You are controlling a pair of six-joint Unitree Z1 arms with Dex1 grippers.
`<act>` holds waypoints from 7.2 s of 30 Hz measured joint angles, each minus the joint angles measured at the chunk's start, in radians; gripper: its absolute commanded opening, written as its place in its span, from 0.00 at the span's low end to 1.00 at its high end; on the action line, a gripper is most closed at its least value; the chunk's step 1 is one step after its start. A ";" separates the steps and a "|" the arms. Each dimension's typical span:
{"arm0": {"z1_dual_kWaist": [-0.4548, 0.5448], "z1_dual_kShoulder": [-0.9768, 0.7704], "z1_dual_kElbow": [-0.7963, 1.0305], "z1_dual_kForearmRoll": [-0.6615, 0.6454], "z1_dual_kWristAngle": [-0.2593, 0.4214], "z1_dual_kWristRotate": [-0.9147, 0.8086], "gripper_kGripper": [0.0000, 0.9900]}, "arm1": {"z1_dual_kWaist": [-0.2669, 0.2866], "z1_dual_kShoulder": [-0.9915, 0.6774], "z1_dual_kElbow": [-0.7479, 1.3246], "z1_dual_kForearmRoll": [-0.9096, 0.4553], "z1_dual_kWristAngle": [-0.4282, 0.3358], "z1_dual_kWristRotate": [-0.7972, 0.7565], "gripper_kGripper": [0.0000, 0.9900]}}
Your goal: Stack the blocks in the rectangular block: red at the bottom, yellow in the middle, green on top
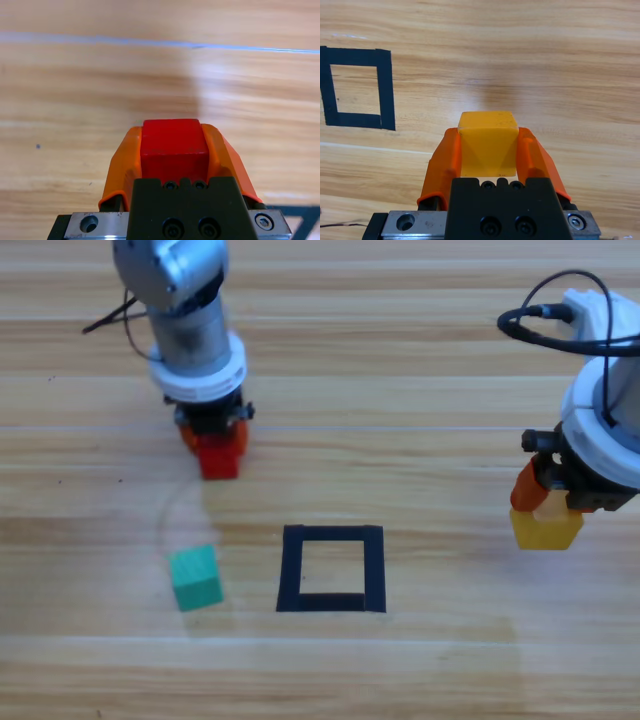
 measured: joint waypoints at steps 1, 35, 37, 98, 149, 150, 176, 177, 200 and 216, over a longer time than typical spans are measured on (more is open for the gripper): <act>-0.009 -0.003 -0.020 0.005 -0.002 0.041 0.00 | 0.000 -0.004 0.000 0.004 0.000 0.000 0.00; -0.420 -0.109 -0.042 0.150 0.078 -0.415 0.00 | 0.000 -0.023 -0.001 0.059 0.019 -0.047 0.00; -0.420 -0.109 -0.041 0.150 0.078 -0.412 0.00 | 0.000 -0.023 -0.001 0.059 0.019 -0.047 0.00; -0.420 -0.040 0.149 -0.092 0.078 -0.368 0.80 | 0.000 -0.011 -0.036 0.063 0.019 -0.049 0.00; -0.356 -0.511 0.671 -0.262 0.068 -0.403 0.93 | 0.211 0.525 -0.856 0.438 -0.039 0.089 0.00; -0.344 -0.531 0.685 -0.262 0.068 -0.401 0.93 | 0.212 0.529 -0.857 0.441 -0.039 0.089 0.00; -0.095 -1.023 0.909 -0.161 0.032 -0.177 0.93 | 0.226 0.558 -0.890 0.443 -0.056 0.098 0.00; -0.094 -1.023 0.911 -0.161 0.032 -0.176 0.93 | 0.226 0.558 -0.892 0.443 -0.057 0.098 0.00; -0.094 -1.023 0.920 -0.179 0.022 -0.176 0.93 | 0.226 0.571 -0.902 0.443 -0.070 0.098 0.00; -0.094 -1.023 0.921 -0.193 0.016 -0.176 0.93 | 0.226 0.600 -0.924 0.443 -0.070 0.098 0.08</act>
